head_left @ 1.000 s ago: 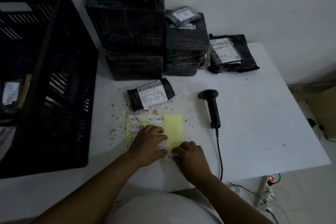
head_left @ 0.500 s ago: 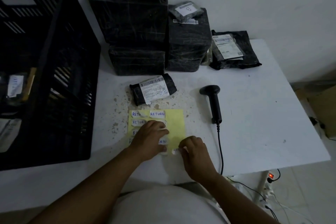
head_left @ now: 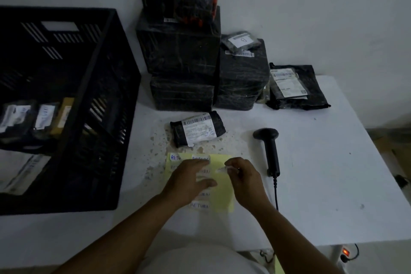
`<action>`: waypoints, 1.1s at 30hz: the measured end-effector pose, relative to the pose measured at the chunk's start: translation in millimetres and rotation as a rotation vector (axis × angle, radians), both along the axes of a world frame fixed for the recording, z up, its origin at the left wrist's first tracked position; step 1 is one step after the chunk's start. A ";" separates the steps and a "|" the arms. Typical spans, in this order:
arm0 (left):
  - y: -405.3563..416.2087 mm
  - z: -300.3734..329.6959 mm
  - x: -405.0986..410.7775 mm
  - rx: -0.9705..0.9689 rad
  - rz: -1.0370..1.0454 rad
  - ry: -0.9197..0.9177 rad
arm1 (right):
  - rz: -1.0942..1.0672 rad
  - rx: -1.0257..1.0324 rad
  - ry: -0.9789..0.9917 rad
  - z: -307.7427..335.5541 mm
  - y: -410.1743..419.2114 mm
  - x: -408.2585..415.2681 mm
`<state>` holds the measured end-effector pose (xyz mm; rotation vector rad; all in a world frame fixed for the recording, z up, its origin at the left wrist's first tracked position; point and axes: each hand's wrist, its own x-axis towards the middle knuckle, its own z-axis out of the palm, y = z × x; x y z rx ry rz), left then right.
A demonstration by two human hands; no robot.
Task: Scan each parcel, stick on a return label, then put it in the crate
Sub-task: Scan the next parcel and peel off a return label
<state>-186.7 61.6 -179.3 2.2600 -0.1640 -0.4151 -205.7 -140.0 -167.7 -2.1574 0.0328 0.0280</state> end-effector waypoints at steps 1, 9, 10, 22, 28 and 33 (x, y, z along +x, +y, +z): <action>-1.6 4.5 4.5 -0.087 0.100 0.022 | 0.015 -0.010 0.008 2.1 1.8 8.0; -2.1 21.4 54.7 -0.270 0.369 0.072 | 0.102 0.022 0.076 14.3 29.5 70.5; -0.5 19.9 59.2 -0.258 0.387 0.051 | 0.084 0.052 0.091 14.2 33.0 78.0; 12.4 -0.3 108.6 -0.167 0.559 -0.114 | -0.078 0.103 0.133 -5.2 62.0 138.2; 14.4 -16.1 111.4 -0.111 0.603 -0.147 | -0.036 0.056 0.123 -12.4 65.8 151.3; 11.0 -21.0 116.9 -0.061 0.611 -0.146 | -0.016 -0.041 0.098 -12.9 70.7 156.3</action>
